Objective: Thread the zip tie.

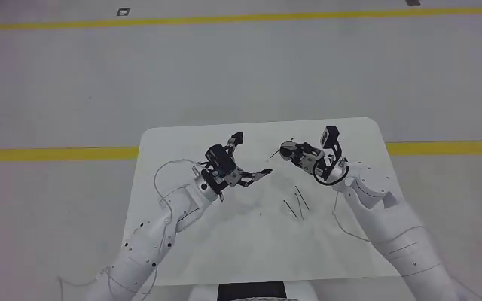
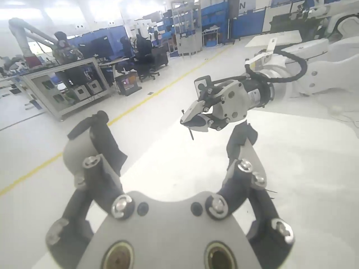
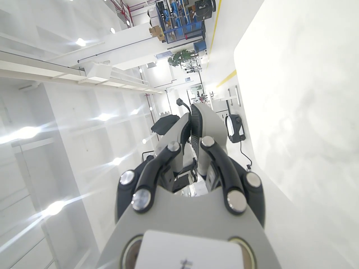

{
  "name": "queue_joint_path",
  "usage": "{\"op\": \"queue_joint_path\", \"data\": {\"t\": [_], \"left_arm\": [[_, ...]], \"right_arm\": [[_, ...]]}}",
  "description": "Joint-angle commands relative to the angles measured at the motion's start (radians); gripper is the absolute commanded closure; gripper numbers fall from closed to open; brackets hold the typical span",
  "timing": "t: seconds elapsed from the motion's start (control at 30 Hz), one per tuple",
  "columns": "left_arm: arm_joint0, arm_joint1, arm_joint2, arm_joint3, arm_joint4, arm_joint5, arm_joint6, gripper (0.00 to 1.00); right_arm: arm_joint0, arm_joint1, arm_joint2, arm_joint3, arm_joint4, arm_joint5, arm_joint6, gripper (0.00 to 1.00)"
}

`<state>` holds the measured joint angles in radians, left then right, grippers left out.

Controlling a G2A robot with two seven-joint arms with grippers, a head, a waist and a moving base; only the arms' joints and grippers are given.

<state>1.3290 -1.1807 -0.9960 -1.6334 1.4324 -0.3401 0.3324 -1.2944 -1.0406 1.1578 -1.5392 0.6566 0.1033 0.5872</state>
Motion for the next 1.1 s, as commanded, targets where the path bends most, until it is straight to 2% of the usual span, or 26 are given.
{"op": "queue_joint_path", "data": {"t": [0.0,0.17,0.2,0.27,0.33,0.4,0.43,0.5,0.67,0.93,1.0,1.07], "left_arm": [[0.000,0.000,0.000,0.000,0.002,0.000,0.000,0.00],[0.000,0.000,0.000,0.000,0.002,0.000,0.000,0.00],[0.004,-0.001,0.001,-0.003,-0.025,0.000,0.000,0.00],[0.000,-0.003,0.015,-0.005,-0.107,0.000,-0.053,0.00],[-0.011,-0.002,0.045,-0.017,-0.204,0.000,-0.139,0.00],[-0.029,0.001,0.070,-0.028,-0.331,0.000,-0.215,0.00],[-0.041,0.004,0.082,-0.032,-0.360,0.000,-0.245,0.00],[-0.055,0.009,0.100,-0.030,-0.426,0.000,-0.278,0.00],[-0.088,0.017,0.136,0.001,-0.666,0.000,-0.368,0.00],[-0.084,0.016,0.139,0.003,-0.669,0.006,-0.371,0.00],[-0.075,0.013,0.148,0.007,-0.715,0.000,-0.367,0.00],[-0.068,0.011,0.158,0.012,-0.806,0.000,-0.362,0.00]], "right_arm": [[0.000,0.000,0.000,0.000,0.000,0.000,0.000,1.00],[0.000,0.000,0.000,0.000,0.000,0.000,0.000,1.00],[0.000,0.000,0.000,0.000,0.000,0.000,0.000,1.00],[0.000,0.000,0.000,0.000,0.000,0.000,0.000,1.00],[0.000,0.000,0.000,0.000,0.000,0.000,0.000,1.00],[0.000,0.000,0.000,0.000,0.000,0.000,0.000,1.00],[0.000,0.000,0.000,0.000,0.000,0.000,0.000,1.00],[0.000,0.000,0.000,0.000,0.000,0.000,0.000,1.00],[0.000,0.000,0.000,0.000,0.000,0.000,0.000,1.00],[0.000,0.000,0.000,0.000,0.000,0.000,0.000,1.00],[0.000,0.000,0.000,0.000,0.000,0.000,0.000,1.00],[0.000,0.000,0.000,0.000,0.000,0.000,0.000,1.00]]}}
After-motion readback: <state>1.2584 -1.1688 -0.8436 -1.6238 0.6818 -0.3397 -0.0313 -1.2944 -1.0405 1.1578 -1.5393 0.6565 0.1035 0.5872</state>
